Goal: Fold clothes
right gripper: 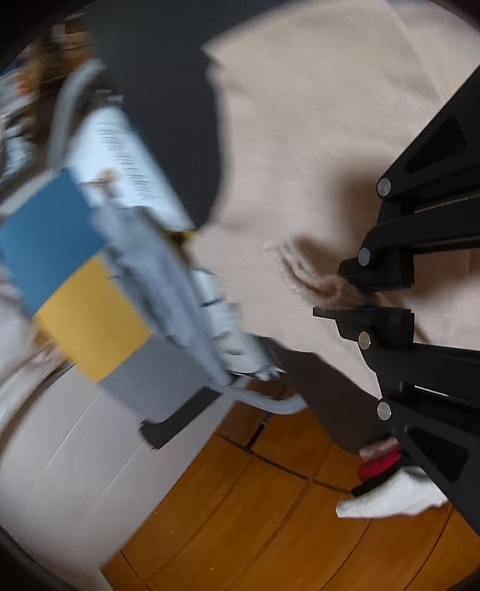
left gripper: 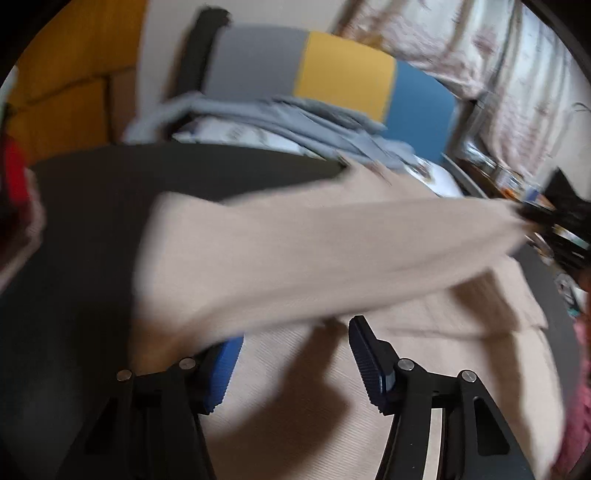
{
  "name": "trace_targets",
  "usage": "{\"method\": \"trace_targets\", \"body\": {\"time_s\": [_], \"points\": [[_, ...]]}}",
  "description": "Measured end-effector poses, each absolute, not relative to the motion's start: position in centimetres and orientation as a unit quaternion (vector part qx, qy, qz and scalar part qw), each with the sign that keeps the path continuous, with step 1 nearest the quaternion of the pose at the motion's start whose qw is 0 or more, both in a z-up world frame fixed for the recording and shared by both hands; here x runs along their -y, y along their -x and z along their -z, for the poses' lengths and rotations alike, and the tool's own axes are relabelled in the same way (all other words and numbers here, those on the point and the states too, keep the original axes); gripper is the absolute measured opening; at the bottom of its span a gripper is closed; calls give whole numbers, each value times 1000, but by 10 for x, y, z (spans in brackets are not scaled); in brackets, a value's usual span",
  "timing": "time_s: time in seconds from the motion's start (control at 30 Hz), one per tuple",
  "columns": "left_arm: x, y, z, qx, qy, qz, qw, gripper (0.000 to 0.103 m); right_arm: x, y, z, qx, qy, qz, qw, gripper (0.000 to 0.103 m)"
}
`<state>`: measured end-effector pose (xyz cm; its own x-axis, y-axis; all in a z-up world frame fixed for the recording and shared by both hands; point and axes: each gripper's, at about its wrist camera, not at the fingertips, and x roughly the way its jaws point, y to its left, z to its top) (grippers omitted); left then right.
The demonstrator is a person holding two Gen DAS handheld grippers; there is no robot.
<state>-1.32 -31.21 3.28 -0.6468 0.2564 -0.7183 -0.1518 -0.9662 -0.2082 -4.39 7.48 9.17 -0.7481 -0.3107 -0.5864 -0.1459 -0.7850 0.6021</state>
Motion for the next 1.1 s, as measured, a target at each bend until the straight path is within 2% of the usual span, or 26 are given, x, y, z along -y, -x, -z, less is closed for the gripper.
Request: {"method": "trace_targets", "body": {"time_s": [0.1, 0.23, 0.43, 0.53, 0.63, 0.7, 0.9, 1.1], "points": [[329, 16, -29, 84, 405, -905, 99, 61, -91, 37, -88, 300, -351, 887, 18, 5], [337, 12, -18, 92, 423, -897, 89, 60, -104, 35, -35, 301, -414, 859, 2, 5], [346, -5, -16, 83, 431, -894, 89, 60, -118, 11, 2, 343, -408, 846, 1, 5], [351, -23, -19, 64, 436, -892, 103, 60, -122, 9, 0, 343, -424, 838, 5, 11], [360, -48, -27, 44, 427, -898, 100, 60, -130, -1, -21, 297, -427, 852, -63, 23], [368, -54, -35, 52, 408, -907, 89, 60, -130, -12, -39, 259, -407, 870, -100, 24], [341, -13, -41, 38, 406, -911, 60, 60, -94, -6, -68, 190, -383, 904, -4, 24], [298, 34, -23, -2, 441, -897, 37, 62, -60, 28, -43, 121, -441, 889, 21, 24]]}}
